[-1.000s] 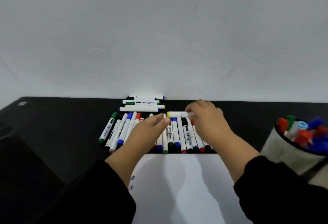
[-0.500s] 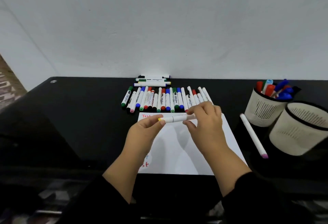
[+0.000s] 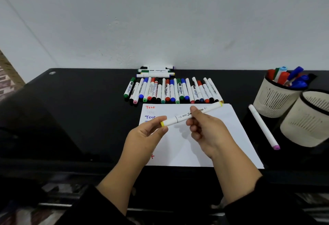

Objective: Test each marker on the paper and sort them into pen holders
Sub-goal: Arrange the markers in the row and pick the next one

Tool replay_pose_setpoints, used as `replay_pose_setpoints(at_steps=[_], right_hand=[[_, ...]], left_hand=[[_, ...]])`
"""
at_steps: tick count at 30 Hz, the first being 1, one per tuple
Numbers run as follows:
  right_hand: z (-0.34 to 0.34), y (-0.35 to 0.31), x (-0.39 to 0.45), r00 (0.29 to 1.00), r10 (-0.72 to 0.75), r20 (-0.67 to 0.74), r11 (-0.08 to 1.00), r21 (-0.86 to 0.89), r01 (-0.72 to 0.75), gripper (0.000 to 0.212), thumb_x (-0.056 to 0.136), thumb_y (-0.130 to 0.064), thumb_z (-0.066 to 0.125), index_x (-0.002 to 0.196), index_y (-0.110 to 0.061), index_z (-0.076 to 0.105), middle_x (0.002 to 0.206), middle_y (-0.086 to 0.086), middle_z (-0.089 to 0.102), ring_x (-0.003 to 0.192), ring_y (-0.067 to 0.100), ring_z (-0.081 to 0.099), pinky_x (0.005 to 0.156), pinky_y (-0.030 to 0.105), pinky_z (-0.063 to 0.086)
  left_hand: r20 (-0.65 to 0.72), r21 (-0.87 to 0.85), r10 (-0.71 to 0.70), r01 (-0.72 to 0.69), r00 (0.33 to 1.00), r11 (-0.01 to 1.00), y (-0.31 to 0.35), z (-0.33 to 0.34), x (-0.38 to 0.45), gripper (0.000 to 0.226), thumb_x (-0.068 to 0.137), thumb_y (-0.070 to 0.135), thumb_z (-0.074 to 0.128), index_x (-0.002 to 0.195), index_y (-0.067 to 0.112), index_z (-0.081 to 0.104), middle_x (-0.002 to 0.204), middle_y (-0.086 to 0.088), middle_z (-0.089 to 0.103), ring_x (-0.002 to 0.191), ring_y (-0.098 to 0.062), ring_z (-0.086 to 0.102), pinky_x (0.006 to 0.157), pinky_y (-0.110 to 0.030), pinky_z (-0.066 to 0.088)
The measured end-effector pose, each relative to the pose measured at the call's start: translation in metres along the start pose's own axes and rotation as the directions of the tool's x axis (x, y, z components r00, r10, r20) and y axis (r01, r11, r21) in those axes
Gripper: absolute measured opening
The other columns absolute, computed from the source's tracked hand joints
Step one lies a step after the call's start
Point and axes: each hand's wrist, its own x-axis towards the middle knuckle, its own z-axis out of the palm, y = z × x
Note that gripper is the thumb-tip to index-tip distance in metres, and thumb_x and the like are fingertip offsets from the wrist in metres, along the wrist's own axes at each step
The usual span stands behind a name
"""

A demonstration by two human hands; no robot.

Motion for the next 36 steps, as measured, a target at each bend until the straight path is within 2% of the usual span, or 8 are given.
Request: replay_pose_setpoints(at_steps=[3, 7, 9, 13, 18, 25, 32, 36], right_hand=[[0.002, 0.002, 0.005, 0.999, -0.036, -0.006, 0.999, -0.019, 0.036, 0.022, 0.088, -0.028, 0.066, 0.078, -0.009, 0.065, 0.057, 0.001, 0.061, 0.055, 0.011, 0.045, 0.048, 0.02, 0.039], [0.005, 0.007, 0.008, 0.998, -0.065, 0.017, 0.997, -0.047, 0.065, 0.02, 0.09, -0.027, 0.063, 0.08, -0.009, 0.067, 0.056, 0.0, 0.059, 0.056, 0.012, 0.045, 0.05, 0.022, 0.039], [0.008, 0.007, 0.01, 0.998, -0.054, 0.026, 0.996, -0.07, 0.056, 0.021, 0.091, -0.027, 0.062, 0.083, -0.009, 0.068, 0.055, 0.0, 0.056, 0.055, 0.012, 0.043, 0.049, 0.022, 0.037], [0.013, 0.009, 0.01, 0.998, -0.046, 0.035, 0.989, -0.142, 0.05, 0.022, 0.087, -0.03, 0.066, 0.08, -0.009, 0.066, 0.05, -0.002, 0.049, 0.047, 0.009, 0.038, 0.045, 0.02, 0.035], [0.019, 0.013, 0.015, 0.996, -0.084, 0.016, 0.987, -0.136, 0.085, 0.023, 0.089, -0.028, 0.064, 0.078, -0.008, 0.066, 0.048, -0.002, 0.051, 0.045, 0.009, 0.039, 0.047, 0.021, 0.036], [0.028, 0.017, 0.017, 0.988, -0.147, 0.042, 0.979, -0.138, 0.152, 0.024, 0.092, -0.03, 0.059, 0.078, -0.011, 0.064, 0.051, -0.002, 0.05, 0.048, 0.009, 0.038, 0.049, 0.022, 0.036], [0.035, 0.017, 0.018, 0.983, -0.173, 0.066, 0.974, -0.137, 0.181, 0.025, 0.092, -0.032, 0.059, 0.078, -0.012, 0.063, 0.05, -0.004, 0.046, 0.046, 0.007, 0.035, 0.047, 0.019, 0.034], [0.04, 0.017, 0.02, 0.99, -0.137, 0.014, 0.983, -0.124, 0.138, 0.027, 0.088, -0.036, 0.064, 0.072, -0.014, 0.061, 0.048, -0.005, 0.044, 0.046, 0.009, 0.032, 0.045, 0.02, 0.031]], left_hand=[[0.005, 0.101, -0.008, 0.008, 1.0, 0.995, -0.004, 0.0, 0.006, 0.025, 0.085, 0.03, 0.064, 0.103, 0.047, 0.059, 0.095, 0.015, 0.062, 0.073, -0.009, 0.055, 0.045, -0.007, 0.043], [0.002, 0.169, -0.003, 0.003, 1.0, 0.986, -0.006, 0.002, 0.012, 0.031, 0.084, 0.035, 0.065, 0.114, 0.04, 0.062, 0.087, 0.014, 0.06, 0.068, -0.008, 0.053, 0.042, -0.007, 0.039], [0.007, 0.185, -0.012, 0.011, 1.0, 0.983, -0.006, 0.003, 0.015, 0.032, 0.083, 0.035, 0.066, 0.114, 0.038, 0.064, 0.08, 0.015, 0.057, 0.06, -0.007, 0.049, 0.04, -0.009, 0.038], [0.015, 0.244, -0.036, 0.031, 0.999, 0.969, -0.007, 0.005, 0.018, 0.03, 0.082, 0.038, 0.066, 0.113, 0.038, 0.065, 0.079, 0.016, 0.061, 0.057, -0.005, 0.049, 0.042, -0.008, 0.038], [0.006, 0.206, -0.08, 0.077, 0.997, 0.976, -0.005, 0.002, 0.019, 0.025, 0.086, 0.035, 0.064, 0.11, 0.034, 0.068, 0.079, 0.015, 0.064, 0.066, -0.007, 0.054, 0.043, -0.008, 0.041], [-0.011, 0.2, -0.041, 0.042, 0.999, 0.979, -0.005, -0.003, 0.02, 0.021, 0.089, 0.032, 0.06, 0.108, 0.031, 0.069, 0.067, 0.007, 0.059, 0.053, -0.006, 0.043, 0.04, -0.009, 0.035], [-0.031, 0.201, -0.054, 0.059, 0.998, 0.978, 0.0, -0.006, 0.022, 0.02, 0.09, 0.032, 0.059, 0.107, 0.03, 0.069, 0.08, -0.001, 0.065, 0.056, -0.008, 0.046, 0.04, -0.01, 0.038], [-0.049, 0.233, -0.062, 0.072, 0.997, 0.97, -0.001, -0.004, 0.023, 0.025, 0.09, 0.035, 0.058, 0.113, 0.03, 0.067, 0.077, 0.009, 0.061, 0.061, -0.007, 0.05, 0.04, -0.006, 0.038]])
